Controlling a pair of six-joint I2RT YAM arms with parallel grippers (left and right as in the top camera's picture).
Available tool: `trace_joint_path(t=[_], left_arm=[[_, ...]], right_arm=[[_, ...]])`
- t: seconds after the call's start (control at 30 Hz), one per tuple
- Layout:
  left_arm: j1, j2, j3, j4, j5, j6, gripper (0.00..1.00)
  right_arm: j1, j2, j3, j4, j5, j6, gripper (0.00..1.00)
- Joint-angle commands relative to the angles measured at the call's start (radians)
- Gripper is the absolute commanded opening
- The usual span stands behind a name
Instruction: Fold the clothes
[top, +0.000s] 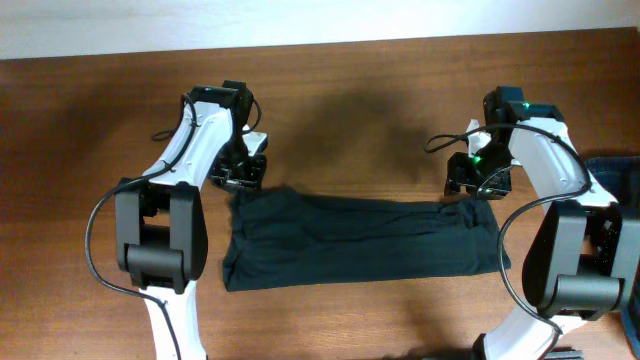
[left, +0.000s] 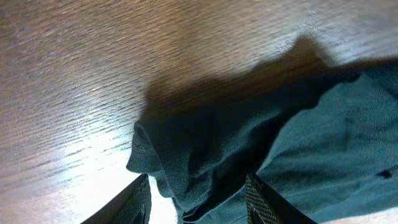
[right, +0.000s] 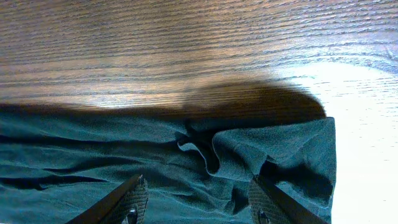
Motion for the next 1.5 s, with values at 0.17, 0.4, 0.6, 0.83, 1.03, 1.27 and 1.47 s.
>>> trace_joint_path(t=[0.17,0.4,0.6,0.83,1.03,1.27,1.47], left_arm=[[-0.016,-0.037,0.035,0.0,0.17,0.32,0.49],[-0.055,-0.036,0.013,0.01,0.172,0.404,0.49],[-0.069,-0.035,-0.009,0.038,0.142,0.404,0.49],[-0.069,-0.035,-0.05,0.089,0.106,0.401,0.47],[-0.069,-0.035,-0.051,0.119,0.1,0.4,0.43],[-0.069,-0.035,-0.088,0.114,0.074,0.4,0.27],[-0.069,-0.035,-0.093,0.111,0.074,0.4,0.27]], right_arm=[[0.001,-0.021,-0.01,0.004,-0.011,0.005,0.58],[0.001,-0.021,-0.01,0.004,-0.011,0.005,0.58],[0.001,-0.021,-0.01,0.004,-0.011,0.005,0.58],[0.001,-0.021,-0.01,0.004,-0.011,0.005,0.58],[0.001,-0.021,-0.01,0.004,-0.008,0.005,0.58],[0.001,-0.021,-0.01,0.005,-0.008,0.005,0.58],[0.001,-0.021,-0.01,0.011,-0.008,0.005,0.58]])
